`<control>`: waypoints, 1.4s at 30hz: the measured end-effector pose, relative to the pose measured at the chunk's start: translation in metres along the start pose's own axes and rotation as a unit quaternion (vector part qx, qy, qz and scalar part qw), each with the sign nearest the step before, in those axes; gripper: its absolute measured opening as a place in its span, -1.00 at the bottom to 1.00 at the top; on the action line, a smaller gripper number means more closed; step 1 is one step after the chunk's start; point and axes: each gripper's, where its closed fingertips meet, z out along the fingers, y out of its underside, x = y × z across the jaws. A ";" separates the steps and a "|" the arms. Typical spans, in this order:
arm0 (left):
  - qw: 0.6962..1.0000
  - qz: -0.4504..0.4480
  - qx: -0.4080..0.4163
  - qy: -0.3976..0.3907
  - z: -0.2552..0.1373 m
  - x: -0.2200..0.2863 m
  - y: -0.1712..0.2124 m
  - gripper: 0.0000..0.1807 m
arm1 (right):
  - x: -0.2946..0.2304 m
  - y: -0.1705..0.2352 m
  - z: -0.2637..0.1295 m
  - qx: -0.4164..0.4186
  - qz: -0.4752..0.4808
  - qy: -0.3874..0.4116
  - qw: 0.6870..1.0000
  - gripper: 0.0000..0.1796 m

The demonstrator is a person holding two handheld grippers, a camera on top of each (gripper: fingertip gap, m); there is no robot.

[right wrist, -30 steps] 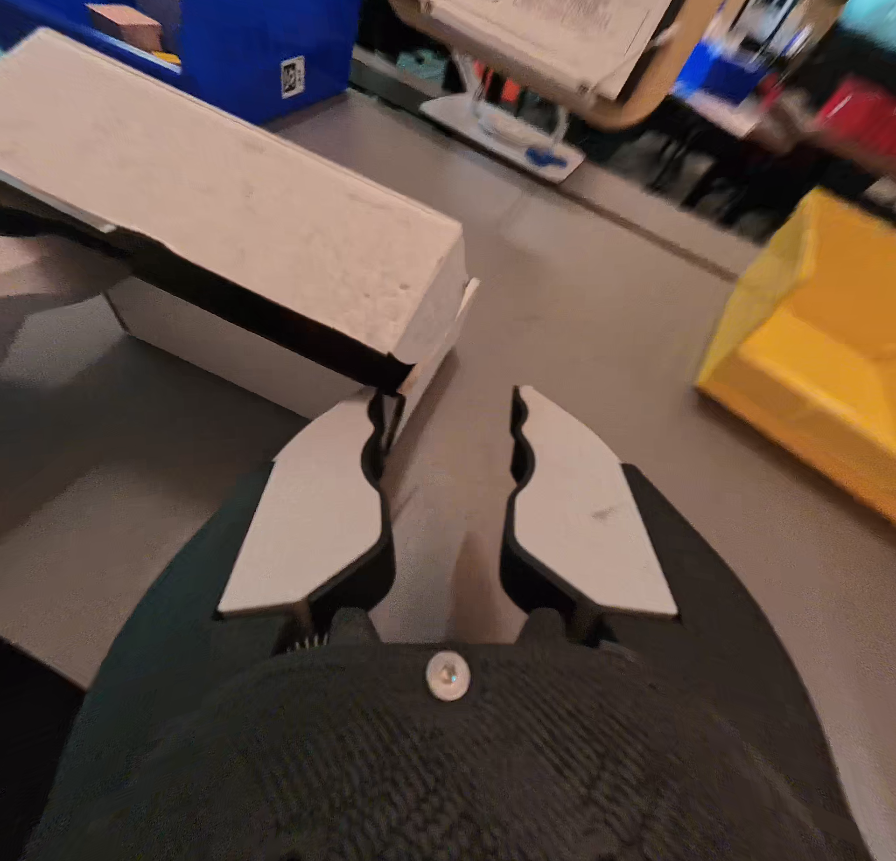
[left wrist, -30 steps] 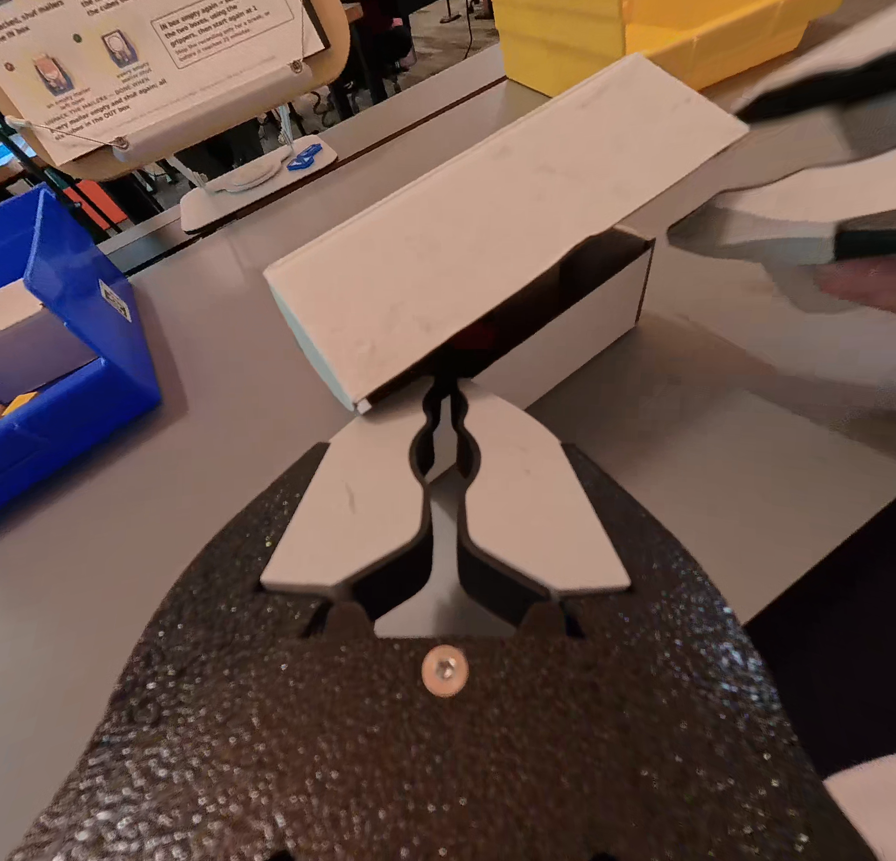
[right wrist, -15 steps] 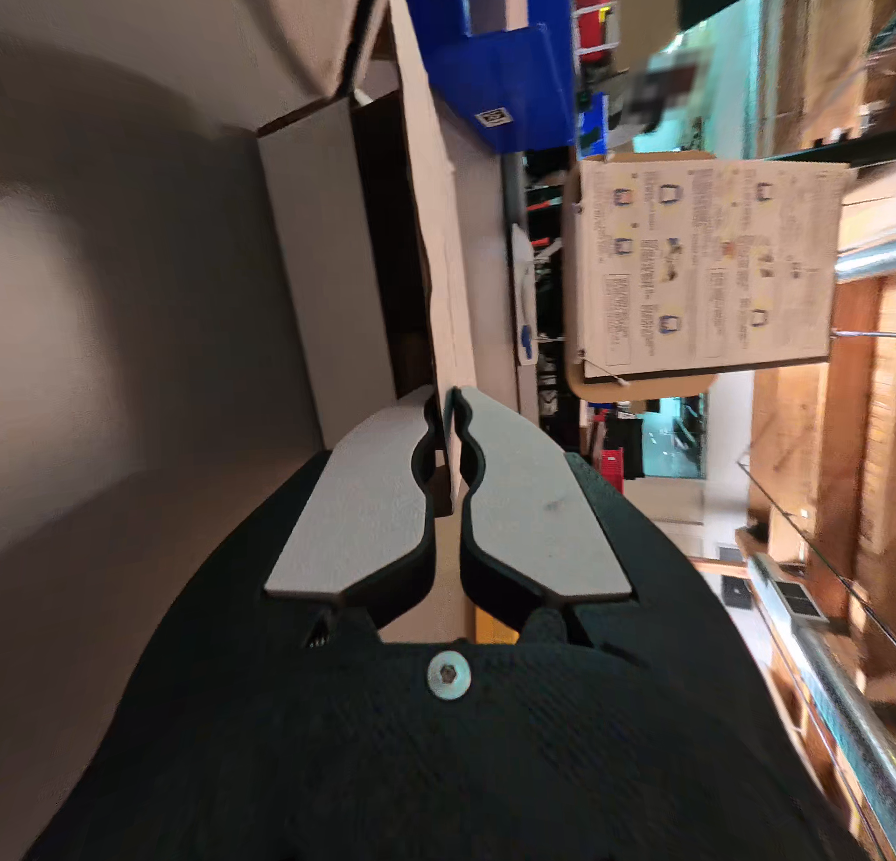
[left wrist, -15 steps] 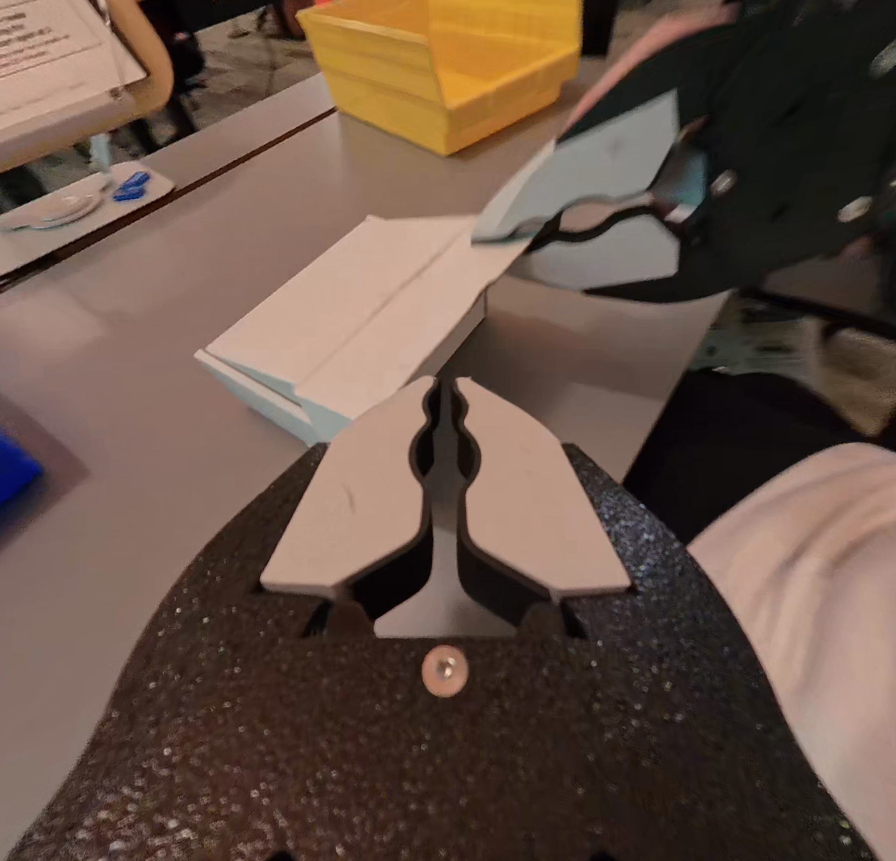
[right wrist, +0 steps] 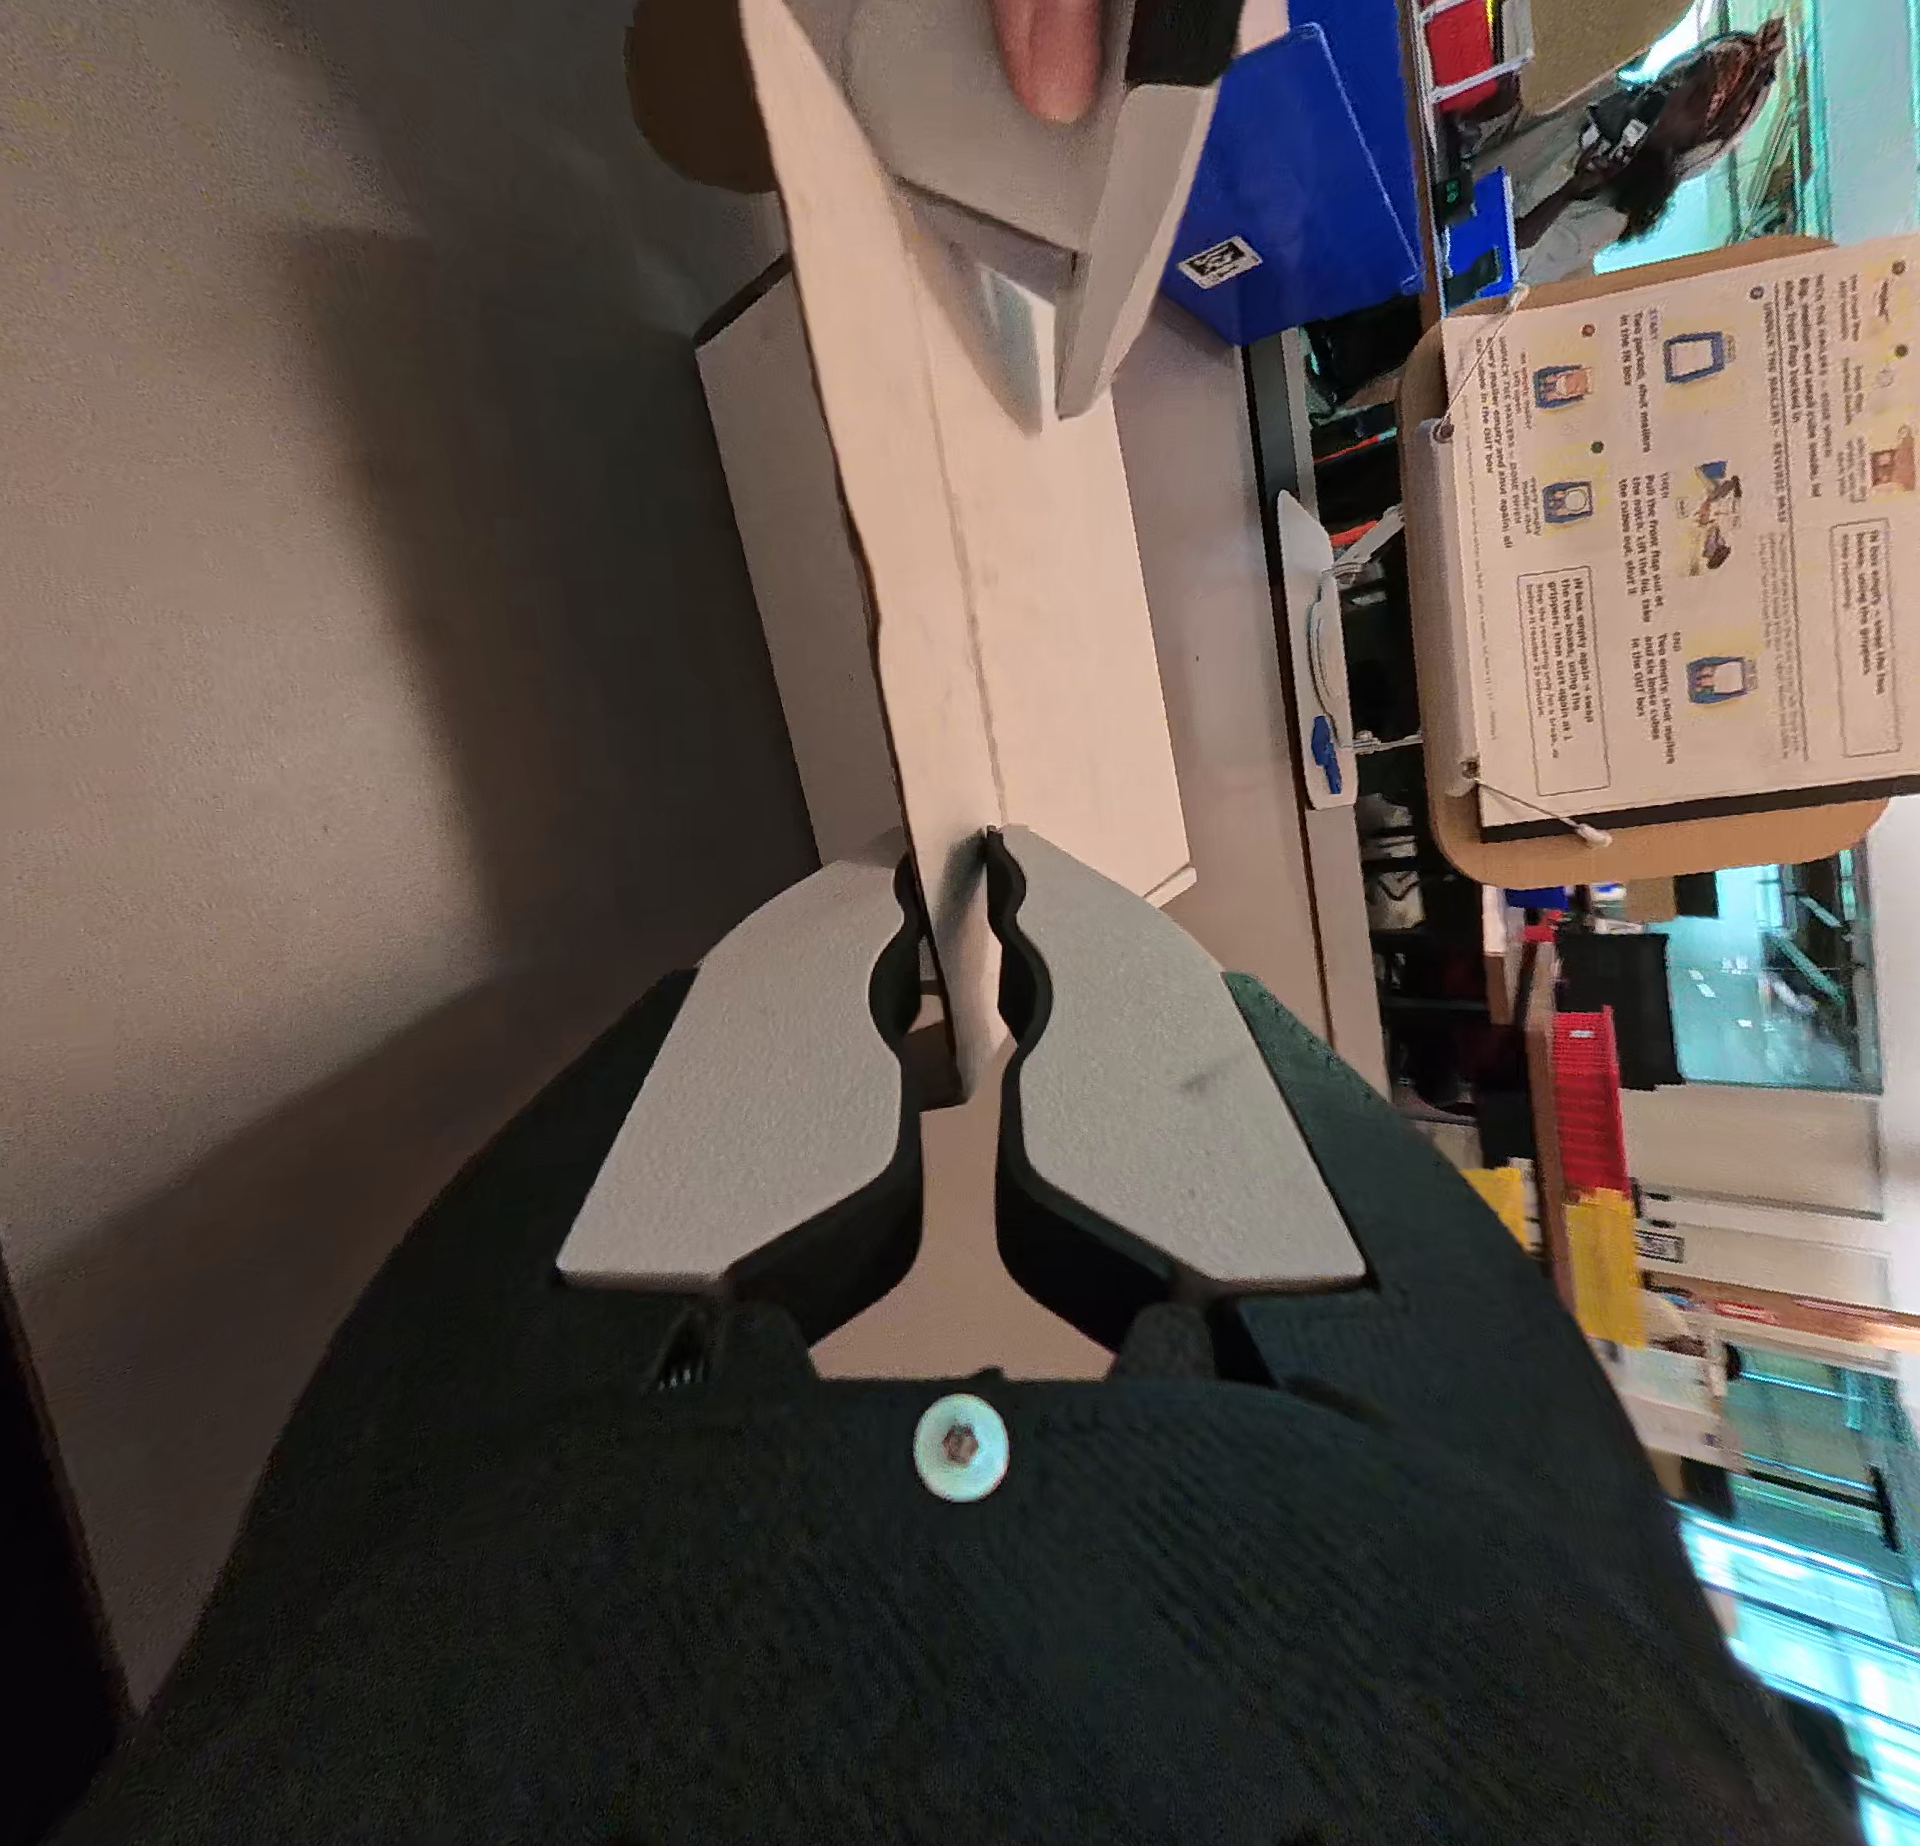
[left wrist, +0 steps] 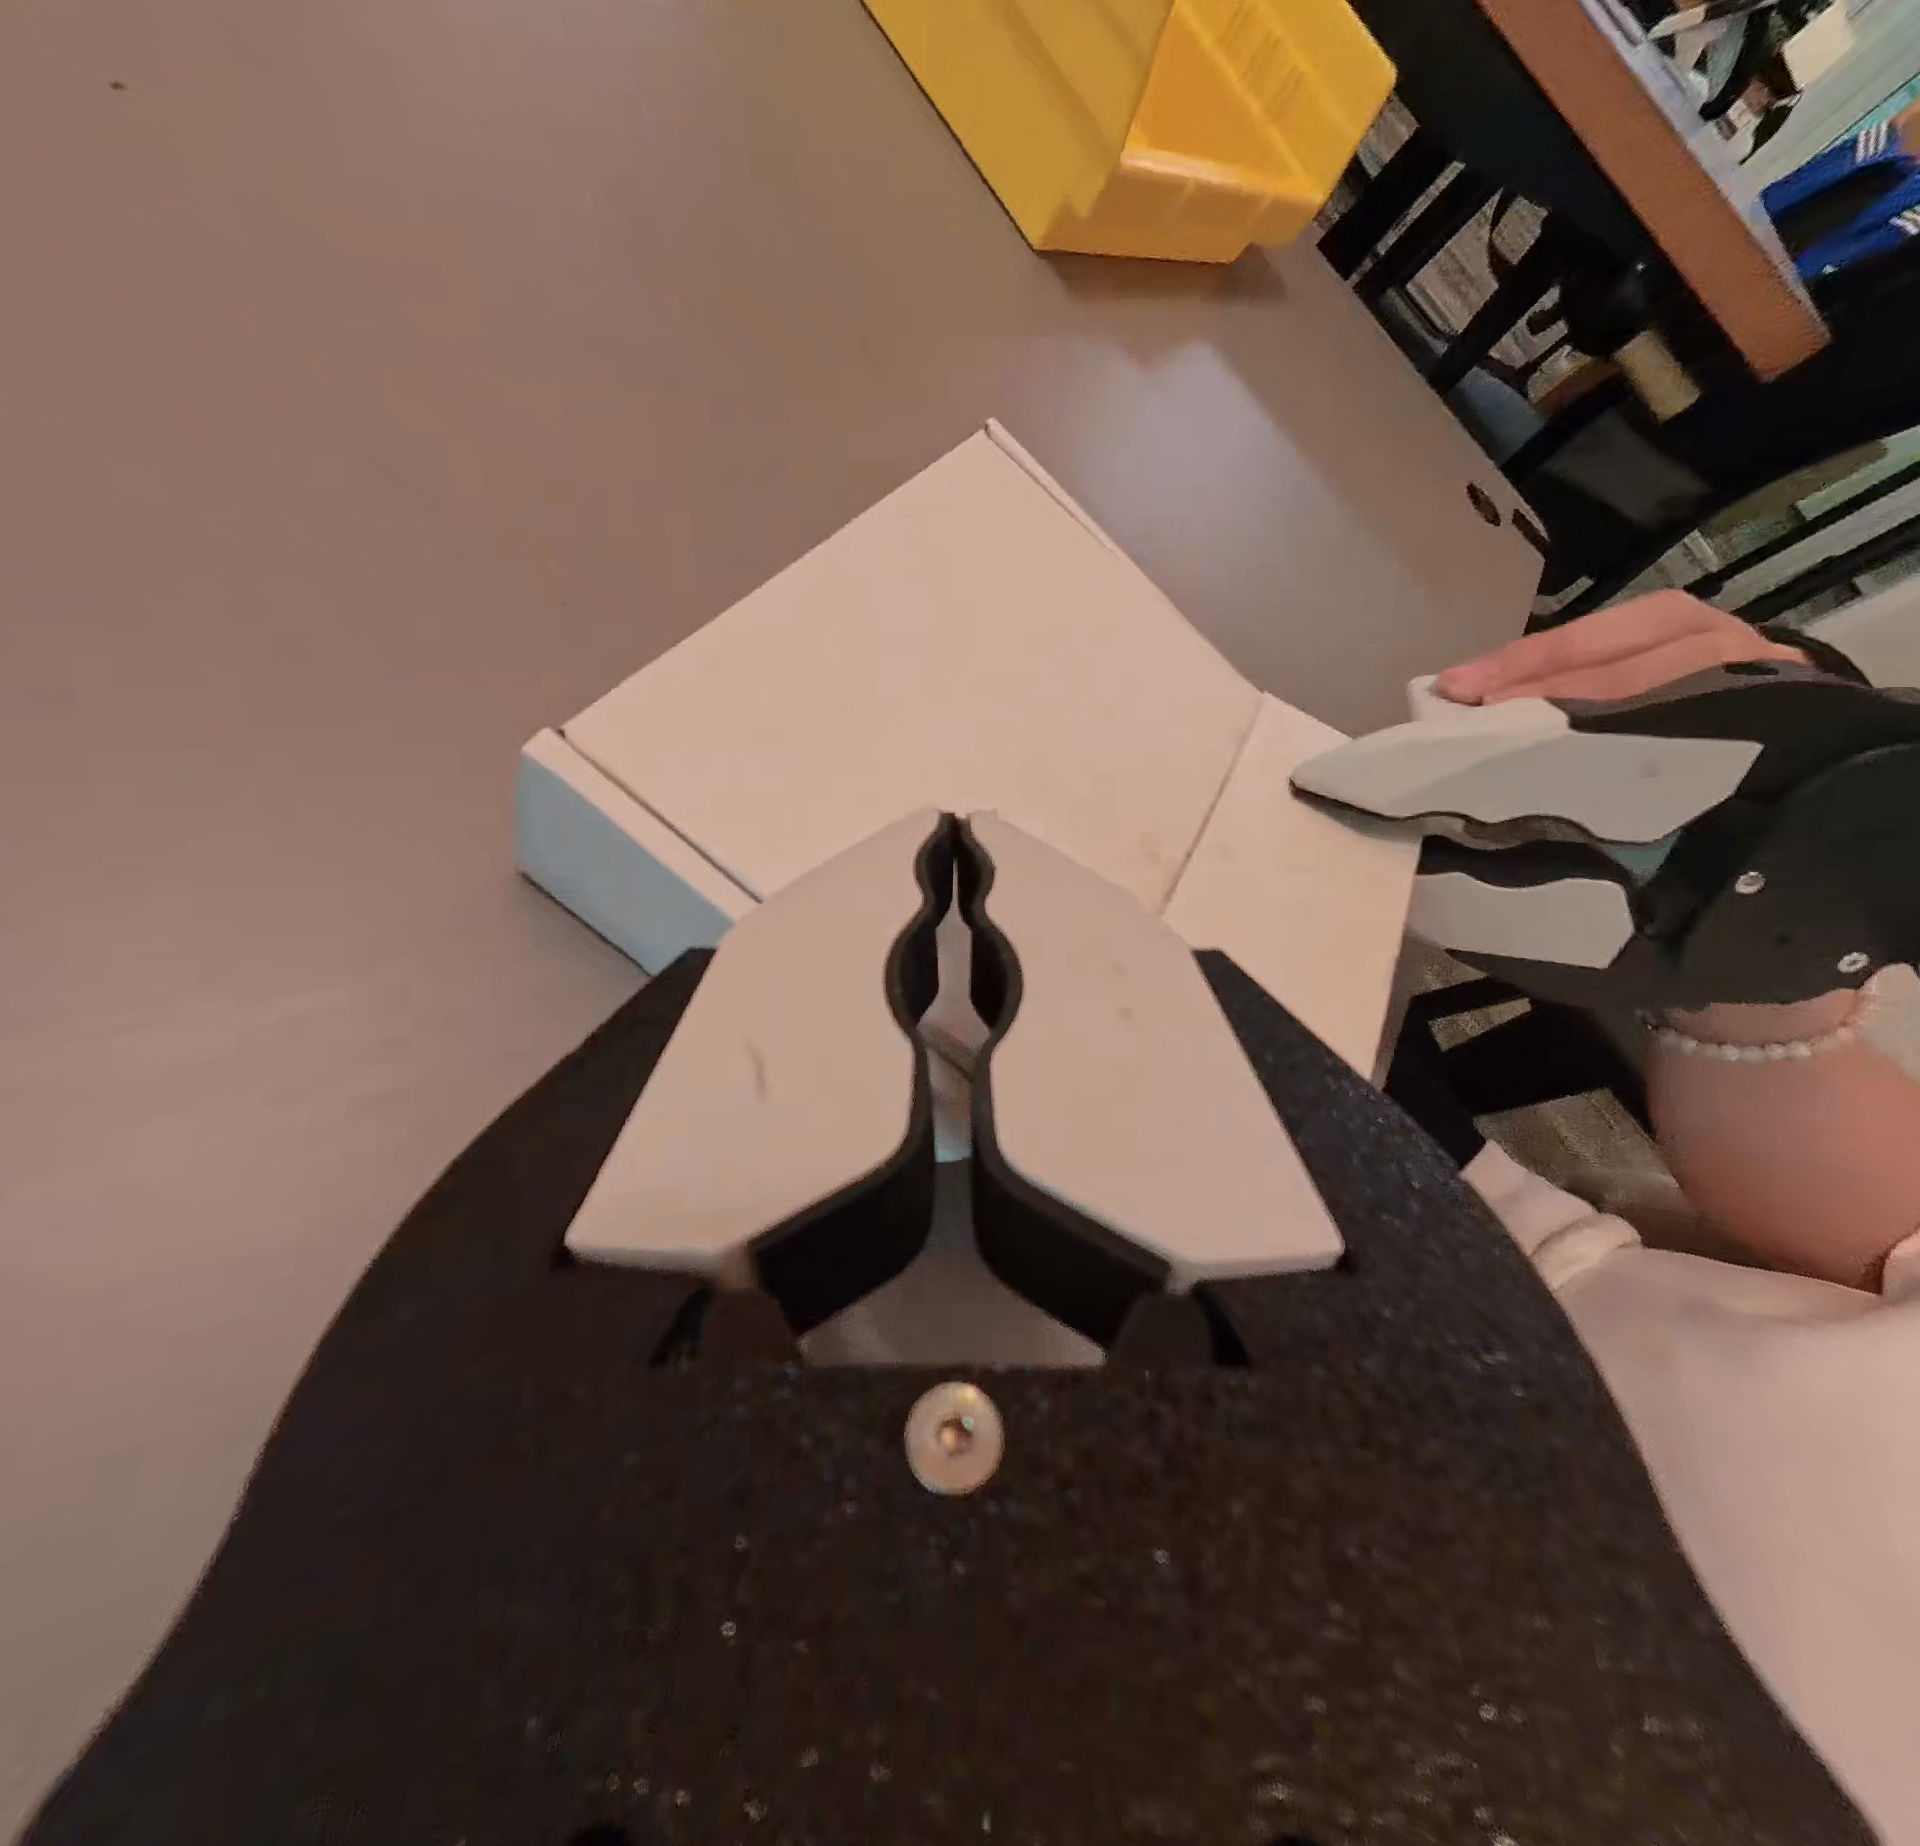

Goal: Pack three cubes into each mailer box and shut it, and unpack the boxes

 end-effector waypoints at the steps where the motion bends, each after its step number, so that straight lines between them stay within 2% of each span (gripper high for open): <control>1: 1.000 0.000 0.005 0.000 0.000 0.000 0.000 -1.00 | 0.000 0.000 0.000 0.007 0.013 -0.004 1.000 -0.88; 6: 1.000 0.002 0.023 0.004 -0.010 0.004 0.003 -1.00 | -0.004 0.000 0.004 0.026 0.054 -0.020 0.998 -0.86; 13: 0.999 -0.021 0.037 -0.006 -0.023 -0.001 0.001 -1.00 | -0.007 0.002 0.008 0.005 -0.001 -0.007 1.000 -0.83; 15: 0.999 -0.032 0.033 -0.014 -0.022 -0.005 0.002 -1.00 | -0.011 0.001 0.010 0.001 0.007 -0.022 1.000 -0.75; 19: 0.998 -0.056 0.025 -0.012 -0.015 -0.013 0.008 -1.00 | -0.018 -0.003 0.003 0.029 0.057 -0.066 0.996 -0.63; 22: 0.998 -0.059 0.021 -0.011 -0.015 -0.013 0.009 -1.00 | -0.009 -0.014 -0.015 0.089 0.161 -0.097 0.978 -0.47; 25: 0.998 -0.051 0.006 -0.025 -0.015 -0.014 0.010 -1.00 | 0.012 -0.015 -0.031 0.136 0.274 -0.109 0.946 -0.49; 26: 0.999 -0.042 0.001 -0.032 -0.014 -0.015 0.011 -1.00 | 0.021 -0.011 -0.033 0.141 0.312 -0.101 0.934 -0.55; 28: 0.999 -0.021 -0.006 -0.048 -0.014 -0.016 0.011 -1.00 | 0.033 0.005 -0.031 0.131 0.404 -0.099 0.900 -0.55; 30: 0.999 -0.022 -0.005 -0.045 -0.014 -0.016 0.011 -1.00 | 0.041 0.028 -0.024 0.111 0.514 -0.101 0.845 -0.43; 31: 0.999 -0.025 -0.003 -0.040 -0.014 -0.015 0.011 -1.00 | 0.042 0.037 -0.019 0.108 0.561 -0.114 0.813 -0.29; 34: 0.999 -0.023 -0.006 -0.033 -0.016 -0.016 0.012 -1.00 | 0.036 0.055 -0.002 0.092 0.672 -0.189 0.710 0.00; 35: 0.999 -0.020 -0.008 -0.034 -0.016 -0.016 0.012 -1.00 | 0.034 0.053 0.001 0.095 0.691 -0.224 0.681 0.02; 36: 0.999 -0.016 -0.008 -0.035 -0.016 -0.017 0.012 -1.00 | 0.030 0.051 0.004 0.090 0.698 -0.255 0.663 -0.05; 37: 0.999 -0.015 -0.008 -0.035 -0.016 -0.017 0.013 -1.00 | 0.027 0.049 0.007 0.081 0.694 -0.279 0.659 -0.05; 39: 0.999 -0.018 -0.007 -0.033 -0.017 -0.017 0.013 -1.00 | 0.021 0.048 0.015 0.053 0.684 -0.304 0.661 0.16; 42: 0.999 -0.022 -0.005 -0.028 -0.019 -0.018 0.013 -1.00 | 0.026 0.038 0.025 0.051 0.696 -0.344 0.629 0.16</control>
